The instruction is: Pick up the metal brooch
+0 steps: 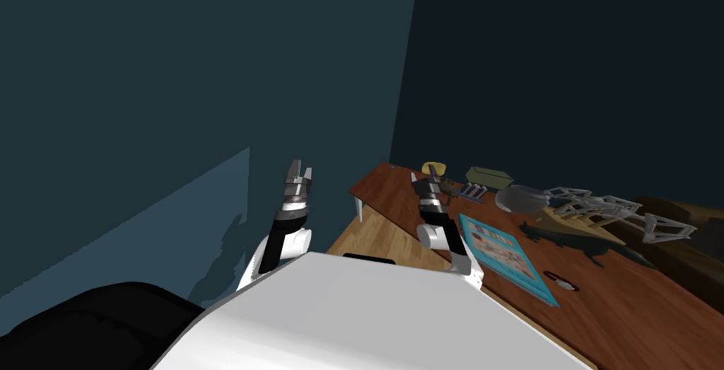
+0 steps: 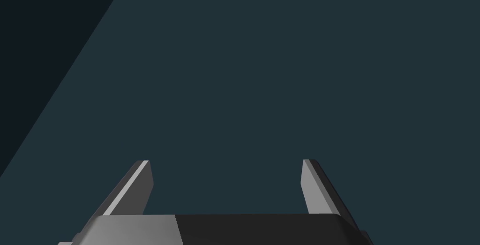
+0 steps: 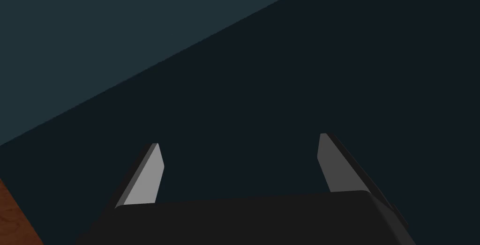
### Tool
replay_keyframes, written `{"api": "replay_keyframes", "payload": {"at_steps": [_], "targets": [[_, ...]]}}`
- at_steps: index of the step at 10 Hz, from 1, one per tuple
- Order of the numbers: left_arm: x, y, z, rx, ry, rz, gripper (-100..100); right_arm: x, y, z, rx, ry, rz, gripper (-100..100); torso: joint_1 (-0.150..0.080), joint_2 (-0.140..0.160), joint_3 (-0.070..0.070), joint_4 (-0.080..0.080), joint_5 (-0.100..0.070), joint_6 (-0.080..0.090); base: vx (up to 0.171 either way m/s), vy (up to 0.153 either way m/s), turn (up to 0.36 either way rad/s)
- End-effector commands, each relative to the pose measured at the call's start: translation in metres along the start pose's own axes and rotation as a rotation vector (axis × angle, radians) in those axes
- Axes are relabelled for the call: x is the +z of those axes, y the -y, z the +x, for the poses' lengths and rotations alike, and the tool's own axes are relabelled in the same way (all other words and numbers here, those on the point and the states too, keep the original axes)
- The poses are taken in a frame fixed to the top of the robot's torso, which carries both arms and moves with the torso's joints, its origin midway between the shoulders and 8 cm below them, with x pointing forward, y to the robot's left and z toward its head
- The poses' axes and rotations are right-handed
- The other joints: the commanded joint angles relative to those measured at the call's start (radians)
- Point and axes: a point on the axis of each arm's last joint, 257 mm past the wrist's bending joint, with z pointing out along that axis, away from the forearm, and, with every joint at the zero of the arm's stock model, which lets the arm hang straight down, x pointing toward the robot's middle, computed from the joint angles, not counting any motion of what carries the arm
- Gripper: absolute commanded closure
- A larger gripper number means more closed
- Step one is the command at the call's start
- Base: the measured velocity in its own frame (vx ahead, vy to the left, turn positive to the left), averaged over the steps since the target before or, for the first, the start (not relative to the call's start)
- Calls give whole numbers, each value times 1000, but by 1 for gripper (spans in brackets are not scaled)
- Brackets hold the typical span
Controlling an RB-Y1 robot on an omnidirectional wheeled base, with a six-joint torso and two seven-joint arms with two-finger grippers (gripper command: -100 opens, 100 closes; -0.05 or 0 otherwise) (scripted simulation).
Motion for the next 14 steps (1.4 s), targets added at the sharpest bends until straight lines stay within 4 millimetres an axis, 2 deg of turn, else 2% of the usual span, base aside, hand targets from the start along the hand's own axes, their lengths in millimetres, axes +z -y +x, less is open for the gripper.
{"api": "replay_keyframes", "payload": {"at_steps": [1,2,3,4,5,7,12,13,14], "targets": [[0,0,0,0,0,0,0,4,9,0,32,6,25,-100,0,0,0,0,0,0,22,22,17],[0,0,0,0,0,0,0,10,25,-3,89,16,65,-100,0,0,0,0,0,0,25,30,22],[0,0,0,0,0,0,0,10,26,-4,89,17,69,-100,0,0,0,0,0,0,22,25,13],[0,0,0,0,0,0,0,16,42,-7,147,28,109,-100,0,0,0,0,0,0,24,29,17],[0,0,0,0,0,0,0,16,44,-7,147,30,116,-100,0,0,0,0,0,0,20,26,9],[0,0,0,0,0,0,0,25,76,-13,257,58,197,-100,0,0,0,0,0,0,25,31,15],[0,0,0,0,0,0,0,28,123,-22,362,108,331,-100,-1,0,0,0,0,0,27,18,-1],[0,0,0,0,0,0,0,29,140,-27,410,133,377,-100,-1,1,0,0,0,0,22,14,-12],[0,0,0,0,0,0,0,28,143,-27,410,136,390,-100,-1,0,0,0,0,0,22,11,-7]]}}
